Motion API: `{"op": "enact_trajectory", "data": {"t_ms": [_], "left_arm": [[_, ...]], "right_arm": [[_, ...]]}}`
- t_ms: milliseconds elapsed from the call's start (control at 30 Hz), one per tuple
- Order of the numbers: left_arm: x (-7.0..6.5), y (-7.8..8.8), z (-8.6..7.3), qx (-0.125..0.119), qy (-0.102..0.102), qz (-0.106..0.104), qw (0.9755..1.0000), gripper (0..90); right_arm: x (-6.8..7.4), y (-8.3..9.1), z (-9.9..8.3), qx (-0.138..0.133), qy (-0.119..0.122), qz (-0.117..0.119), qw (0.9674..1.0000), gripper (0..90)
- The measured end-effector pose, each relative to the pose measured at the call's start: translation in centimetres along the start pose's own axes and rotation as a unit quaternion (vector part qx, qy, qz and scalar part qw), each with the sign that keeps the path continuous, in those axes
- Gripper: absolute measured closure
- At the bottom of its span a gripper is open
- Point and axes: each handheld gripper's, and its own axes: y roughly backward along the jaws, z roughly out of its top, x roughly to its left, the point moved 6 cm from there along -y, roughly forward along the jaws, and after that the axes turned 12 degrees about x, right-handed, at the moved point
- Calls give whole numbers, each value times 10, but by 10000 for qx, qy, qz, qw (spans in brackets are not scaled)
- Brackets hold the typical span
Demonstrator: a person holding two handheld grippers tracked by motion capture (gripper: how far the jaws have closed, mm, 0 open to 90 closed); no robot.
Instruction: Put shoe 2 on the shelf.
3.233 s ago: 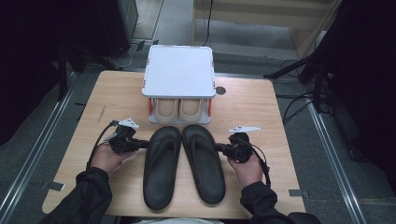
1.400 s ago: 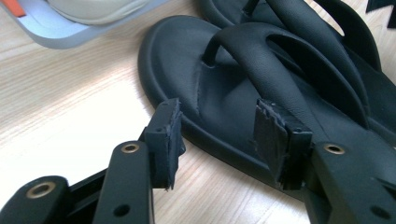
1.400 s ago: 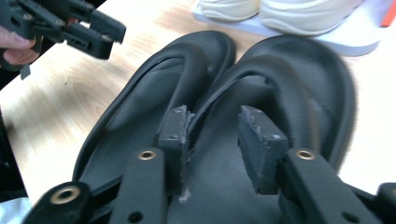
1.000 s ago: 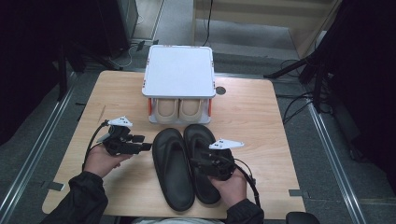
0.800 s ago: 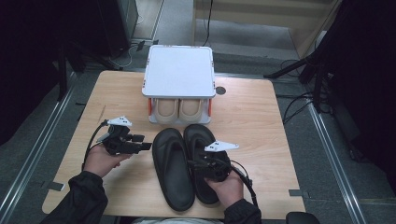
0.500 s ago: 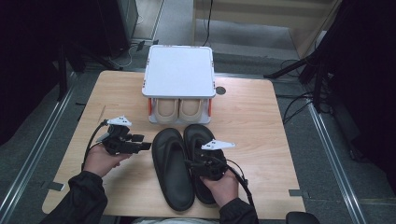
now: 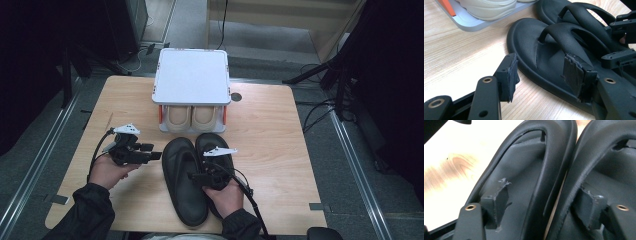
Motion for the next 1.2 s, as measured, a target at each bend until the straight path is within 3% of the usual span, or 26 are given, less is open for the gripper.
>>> {"op": "enact_trajectory", "data": {"t_ms": [167, 433, 567, 733, 1200], "left_arm": [[1, 0, 0, -18, 19, -11, 10000, 454], [3, 3, 1, -99, 59, 68, 9999, 459], [4, 3, 1, -125, 73, 83, 9999, 460], [5, 3, 1, -126, 97, 78, 9998, 458], [9, 6, 1, -230, 230, 75, 9994, 455]], "right_arm": [[1, -3, 3, -17, 21, -29, 10000, 298], [-5, -4, 4, -129, -35, -530, 9985, 537], [-5, -3, 4, -111, -176, -554, 9982, 572], [-8, -3, 3, -218, -215, -695, 9971, 682], [-10, 1, 2, -208, -648, -596, 9959, 762]]}}
